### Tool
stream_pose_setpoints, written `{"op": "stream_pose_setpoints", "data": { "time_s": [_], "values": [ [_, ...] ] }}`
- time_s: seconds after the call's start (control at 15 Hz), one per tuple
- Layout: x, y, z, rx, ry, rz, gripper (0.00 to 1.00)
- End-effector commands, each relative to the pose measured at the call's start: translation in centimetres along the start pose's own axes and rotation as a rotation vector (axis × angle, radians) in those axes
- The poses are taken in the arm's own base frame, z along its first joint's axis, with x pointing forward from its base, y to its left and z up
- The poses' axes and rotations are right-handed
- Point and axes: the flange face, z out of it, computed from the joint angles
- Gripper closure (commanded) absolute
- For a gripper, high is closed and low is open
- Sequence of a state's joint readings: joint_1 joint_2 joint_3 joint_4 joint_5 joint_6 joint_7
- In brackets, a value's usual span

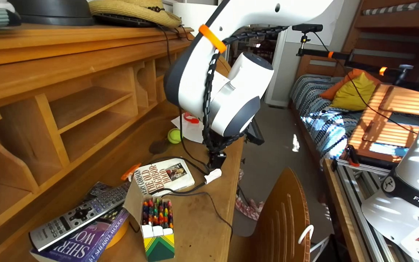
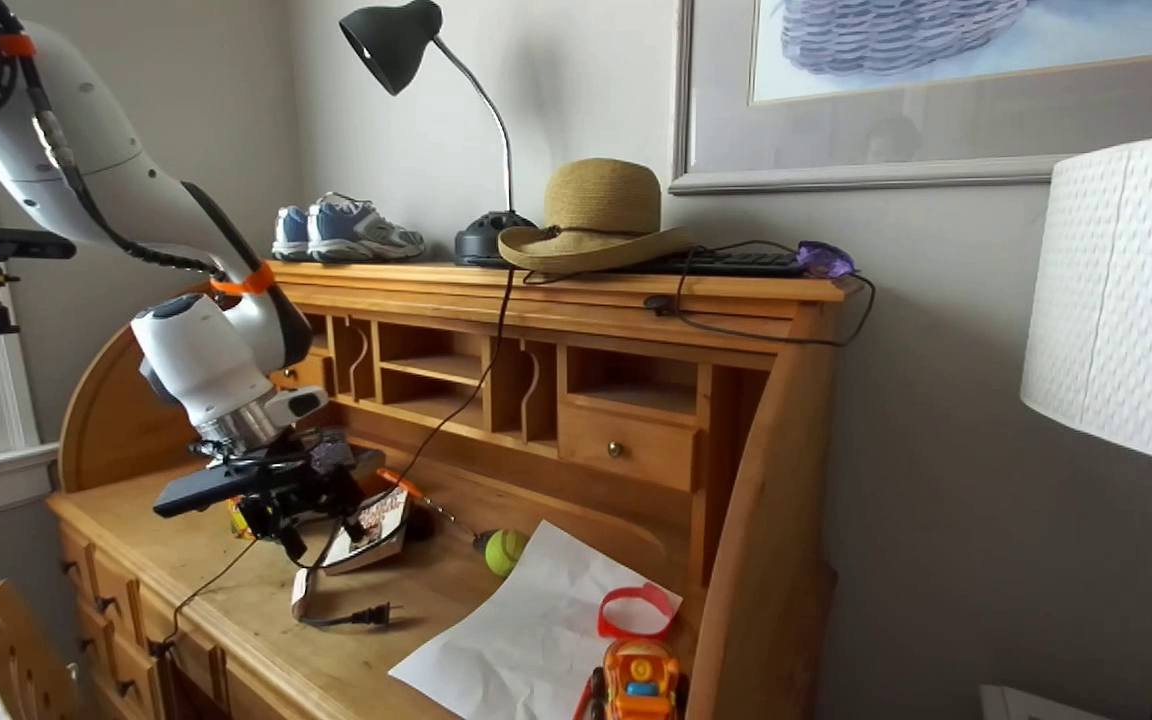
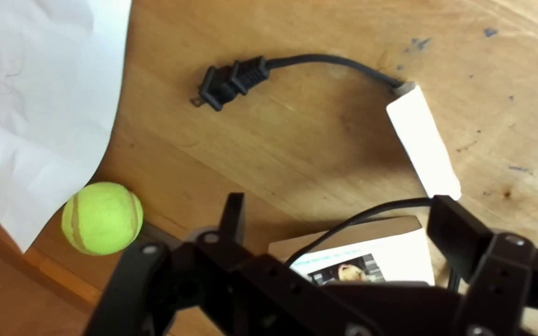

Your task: Put the cable on the top

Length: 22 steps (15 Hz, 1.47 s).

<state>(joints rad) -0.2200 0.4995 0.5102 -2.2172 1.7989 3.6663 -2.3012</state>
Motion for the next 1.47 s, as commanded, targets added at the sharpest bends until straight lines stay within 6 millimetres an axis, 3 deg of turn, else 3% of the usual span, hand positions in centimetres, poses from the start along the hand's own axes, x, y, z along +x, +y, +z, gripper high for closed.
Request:
{"op": "stream_pose_setpoints", "data": {
  "time_s": [0.0, 0.27, 0.47, 1.0, 1.2, 1.4],
  "values": [
    [1.9, 1.0, -2.6, -0.102, 0.076, -0.108, 0.00],
    [4.9, 2.5, -5.1, -0.137, 0.232, -0.223, 0.00],
    [6.8, 2.3, -6.1, -0.163, 0.295, -0.266, 0.00],
    [3.9, 2.2, 6.1, -0.004, 0.111, -0.063, 0.00],
    [4.3, 2.4, 7.4, 0.021, 0.113, -0.019, 0.00],
    [5.2, 3.2, 6.4, 0.018, 0.139, 0.016, 0.00]
  ]
}}
